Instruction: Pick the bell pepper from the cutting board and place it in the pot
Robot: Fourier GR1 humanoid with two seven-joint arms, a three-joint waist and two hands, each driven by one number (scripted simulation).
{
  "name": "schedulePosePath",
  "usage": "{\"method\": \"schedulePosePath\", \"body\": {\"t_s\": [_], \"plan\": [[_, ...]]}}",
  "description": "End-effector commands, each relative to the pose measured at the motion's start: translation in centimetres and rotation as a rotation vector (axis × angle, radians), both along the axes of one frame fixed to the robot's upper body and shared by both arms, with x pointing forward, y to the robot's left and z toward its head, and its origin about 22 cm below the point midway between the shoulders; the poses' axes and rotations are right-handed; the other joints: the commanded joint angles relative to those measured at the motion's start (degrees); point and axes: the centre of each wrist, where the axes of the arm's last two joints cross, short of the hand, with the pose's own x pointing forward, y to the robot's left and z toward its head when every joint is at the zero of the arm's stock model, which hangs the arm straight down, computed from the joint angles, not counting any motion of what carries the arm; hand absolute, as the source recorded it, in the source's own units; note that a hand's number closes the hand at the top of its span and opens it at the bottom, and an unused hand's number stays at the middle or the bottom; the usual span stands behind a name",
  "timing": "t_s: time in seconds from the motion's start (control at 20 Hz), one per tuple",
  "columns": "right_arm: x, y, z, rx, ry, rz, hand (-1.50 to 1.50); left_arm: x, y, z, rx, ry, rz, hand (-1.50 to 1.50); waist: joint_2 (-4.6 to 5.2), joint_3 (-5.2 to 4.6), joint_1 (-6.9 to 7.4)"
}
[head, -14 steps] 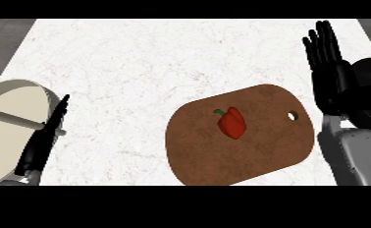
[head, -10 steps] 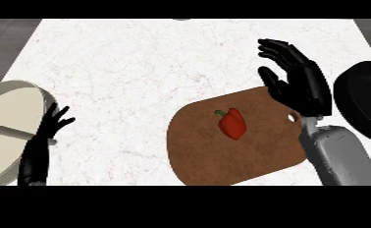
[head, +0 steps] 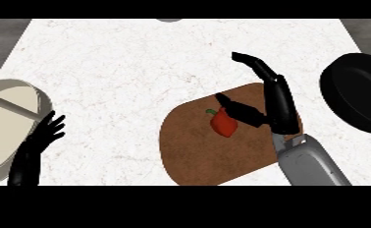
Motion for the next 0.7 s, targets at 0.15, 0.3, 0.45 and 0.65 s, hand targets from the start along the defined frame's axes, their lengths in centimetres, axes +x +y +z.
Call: {"method": "schedulePosePath", "body": {"t_s": [0.15, 0.3, 0.45, 0.65], "plan": [[-5.2, 3.1, -0.9, -0.183, -0.048, -0.044, -1.5, 4.6, 2.1, 4.9, -0.077, 0.043, -0.041, 0.0, 0.15, -0.46, -0.64], [-5.2, 3.5, 0.5, -0.369, 0.071, -0.079, -1.5, 3.3, 1.2, 4.1, -0.059, 0.067, -0.047, 0.0, -0.23, -0.67, -1.01], [-5.6, 3.0, 2.5, -0.507, 0.153, -0.144, -1.5, 3.7, 1.3, 4.0, -0.072, 0.063, -0.04, 0.0, -0.33, -0.73, -1.22], [-6.8, 4.5, 5.0, -0.667, 0.293, -0.13, -1.5, 4.0, 1.4, 5.0, -0.07, 0.064, -0.057, 0.0, -0.34, -0.72, -0.47]]}}
